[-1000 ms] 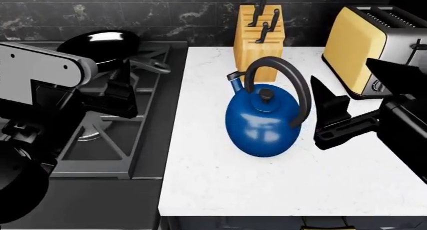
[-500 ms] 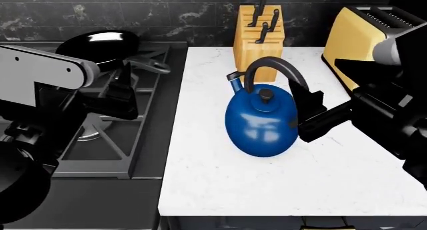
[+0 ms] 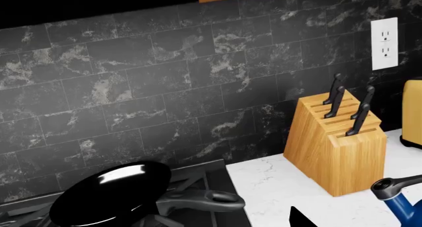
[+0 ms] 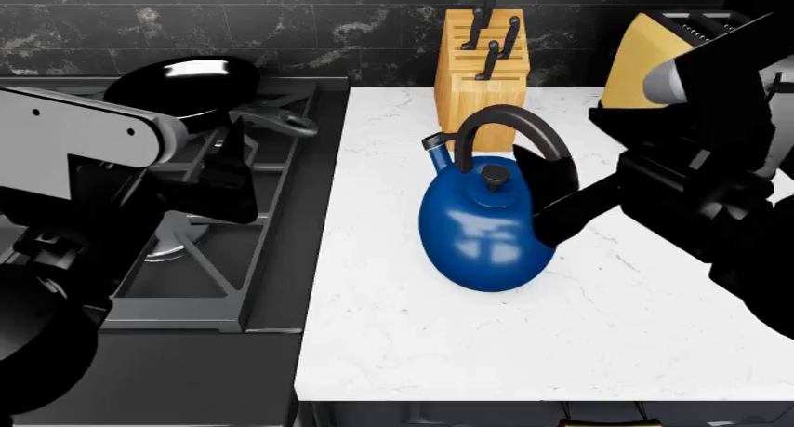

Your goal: Pick the kettle from the counter and place it on a stove burner. Then turn the burner on.

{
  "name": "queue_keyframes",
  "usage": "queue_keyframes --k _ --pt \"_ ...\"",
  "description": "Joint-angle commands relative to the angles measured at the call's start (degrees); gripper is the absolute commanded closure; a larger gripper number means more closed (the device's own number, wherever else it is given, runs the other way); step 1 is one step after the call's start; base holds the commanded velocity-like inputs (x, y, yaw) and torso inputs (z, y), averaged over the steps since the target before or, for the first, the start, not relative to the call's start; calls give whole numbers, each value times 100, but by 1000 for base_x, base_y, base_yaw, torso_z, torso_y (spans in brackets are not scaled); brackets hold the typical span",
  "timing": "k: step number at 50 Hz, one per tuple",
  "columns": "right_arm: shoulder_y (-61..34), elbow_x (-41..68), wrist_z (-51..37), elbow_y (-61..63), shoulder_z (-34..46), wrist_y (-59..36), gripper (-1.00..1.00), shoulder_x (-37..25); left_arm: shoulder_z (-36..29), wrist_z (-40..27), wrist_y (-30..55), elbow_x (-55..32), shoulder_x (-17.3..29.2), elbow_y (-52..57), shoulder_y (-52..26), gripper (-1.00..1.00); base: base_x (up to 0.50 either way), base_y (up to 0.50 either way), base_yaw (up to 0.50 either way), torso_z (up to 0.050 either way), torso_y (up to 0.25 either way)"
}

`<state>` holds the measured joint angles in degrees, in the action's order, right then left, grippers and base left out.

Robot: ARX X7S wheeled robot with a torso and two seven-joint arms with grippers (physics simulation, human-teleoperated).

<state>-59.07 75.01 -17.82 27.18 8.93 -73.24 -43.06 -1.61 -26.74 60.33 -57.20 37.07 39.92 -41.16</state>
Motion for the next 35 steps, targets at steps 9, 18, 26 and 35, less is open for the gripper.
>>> queue_keyframes --k 9,18,26,35 --pt "-247 -910 797 -517 757 377 -100 186 -190 65 -99 164 -23 -148 -44 -100 0 0 0 0 0" --pt "-284 -1182 1025 -798 1033 504 -100 262 -262 91 -145 224 -28 -194 -39 -100 0 0 0 0 0" --pt "-241 -1404 1177 -1013 1269 613 -100 318 -318 113 -205 280 -35 -208 -13 -100 0 0 0 0 0" --pt "-257 -1590 1334 -1209 1469 746 -100 406 -341 130 -253 314 -25 -249 -15 -100 0 0 0 0 0"
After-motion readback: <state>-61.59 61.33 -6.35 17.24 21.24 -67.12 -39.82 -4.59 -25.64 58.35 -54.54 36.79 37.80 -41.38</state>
